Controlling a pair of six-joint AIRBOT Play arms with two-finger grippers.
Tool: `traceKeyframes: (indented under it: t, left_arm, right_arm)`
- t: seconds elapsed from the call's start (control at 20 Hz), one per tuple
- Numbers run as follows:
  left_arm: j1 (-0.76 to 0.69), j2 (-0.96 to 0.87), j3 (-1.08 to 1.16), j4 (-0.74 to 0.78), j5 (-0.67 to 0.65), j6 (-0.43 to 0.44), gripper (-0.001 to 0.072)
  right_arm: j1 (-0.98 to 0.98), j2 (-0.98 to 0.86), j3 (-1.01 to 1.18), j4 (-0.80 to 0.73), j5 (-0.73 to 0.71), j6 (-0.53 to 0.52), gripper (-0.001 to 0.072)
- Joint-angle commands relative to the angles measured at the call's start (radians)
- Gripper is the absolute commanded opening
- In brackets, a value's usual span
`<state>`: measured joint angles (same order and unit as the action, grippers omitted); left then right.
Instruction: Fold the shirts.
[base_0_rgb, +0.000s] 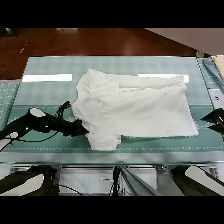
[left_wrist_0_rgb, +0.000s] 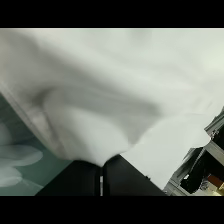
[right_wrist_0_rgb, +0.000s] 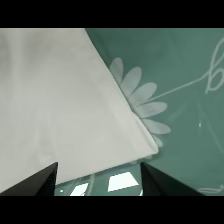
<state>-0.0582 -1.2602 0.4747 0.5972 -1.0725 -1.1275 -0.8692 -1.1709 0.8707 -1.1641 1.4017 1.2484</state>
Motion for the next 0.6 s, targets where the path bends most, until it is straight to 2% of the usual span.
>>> traceKeyframes:
  t: [0.0,0.55]
  left_arm:
    - [0.004,0.029,0.001,-0.007,-0.011,0.021,0.0042]
    - [0.004,0.029,0.001,-0.007,-0.011,0.029,0.0043]
  right_arm:
    - [-0.133,0.001,-0.068,0.081,0.000,-0.051,0.0575]
    - [-0.161,-0.074,-0.155,0.084,-0.053,-0.052,0.0575]
